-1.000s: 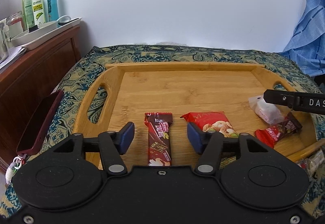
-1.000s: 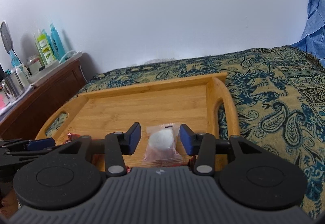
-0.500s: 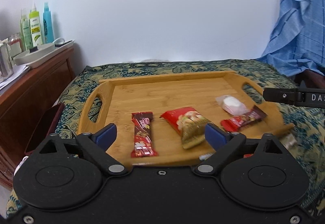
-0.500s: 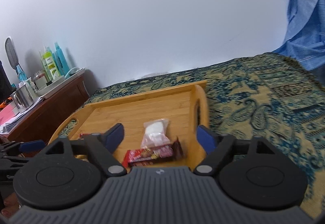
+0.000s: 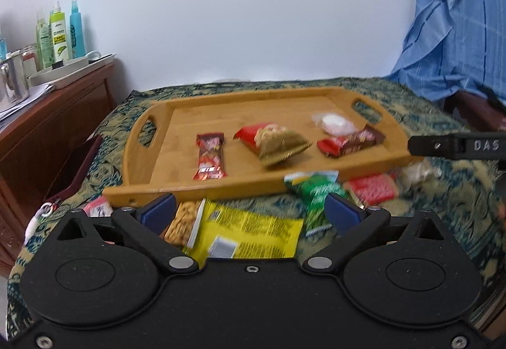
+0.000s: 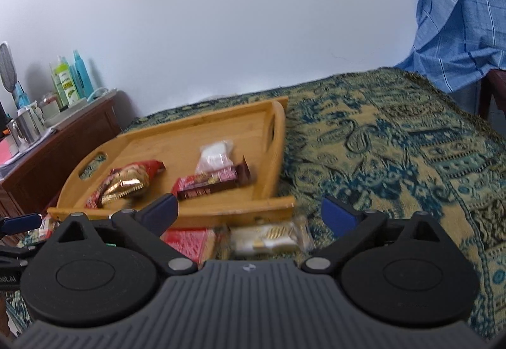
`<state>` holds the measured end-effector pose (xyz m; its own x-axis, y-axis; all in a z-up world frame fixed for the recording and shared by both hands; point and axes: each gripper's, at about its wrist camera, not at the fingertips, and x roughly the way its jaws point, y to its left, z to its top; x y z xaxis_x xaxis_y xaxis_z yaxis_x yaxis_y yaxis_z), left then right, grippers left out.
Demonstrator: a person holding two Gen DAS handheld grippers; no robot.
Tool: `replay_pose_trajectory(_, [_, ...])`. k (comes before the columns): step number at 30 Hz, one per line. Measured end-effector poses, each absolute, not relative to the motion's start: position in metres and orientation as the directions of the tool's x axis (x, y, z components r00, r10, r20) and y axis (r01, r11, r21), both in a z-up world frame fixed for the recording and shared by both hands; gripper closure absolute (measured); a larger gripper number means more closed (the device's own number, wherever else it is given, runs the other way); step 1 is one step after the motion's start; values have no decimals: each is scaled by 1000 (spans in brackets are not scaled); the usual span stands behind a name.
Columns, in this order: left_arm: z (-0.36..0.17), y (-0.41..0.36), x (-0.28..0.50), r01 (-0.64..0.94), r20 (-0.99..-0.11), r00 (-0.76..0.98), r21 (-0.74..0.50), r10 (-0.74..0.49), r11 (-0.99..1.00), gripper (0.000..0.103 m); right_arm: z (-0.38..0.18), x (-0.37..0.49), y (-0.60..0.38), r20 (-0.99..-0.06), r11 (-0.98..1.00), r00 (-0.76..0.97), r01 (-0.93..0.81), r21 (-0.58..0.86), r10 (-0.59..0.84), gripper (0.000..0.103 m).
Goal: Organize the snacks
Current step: 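Withdraw both open grippers from the tray back to the snack pile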
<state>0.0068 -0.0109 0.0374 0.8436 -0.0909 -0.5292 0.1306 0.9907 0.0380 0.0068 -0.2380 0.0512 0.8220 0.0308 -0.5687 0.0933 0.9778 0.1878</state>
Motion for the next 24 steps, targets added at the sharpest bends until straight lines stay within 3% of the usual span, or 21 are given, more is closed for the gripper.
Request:
replay_pose_trajectory(4, [26,-6,8,116,-551,830,17,-87,993,5,46,6,-235,-589,978,808,97,182,30,5])
replay_pose_trajectory(8, [18,-1,11,102,-582,808,-16,-92,995,14,41,7,-231,-601,979,799,105,174,21,12])
replay_pose_trajectory(13, [14,-7,9,111,-585,807,15,-82,994,19,37,8,-226,-608,983,794,101,154,14,18])
replay_pose_trajectory(16, [13,-10,9,147,-591,798,7,-115,989,29,36,9,-223,-607,986,795,100,131,0,19])
replay_pose_trajectory(24, [10,-14,6,152,-583,805,14,-115,988,29,32,11,-219,-605,989,794,129,76,-57,19])
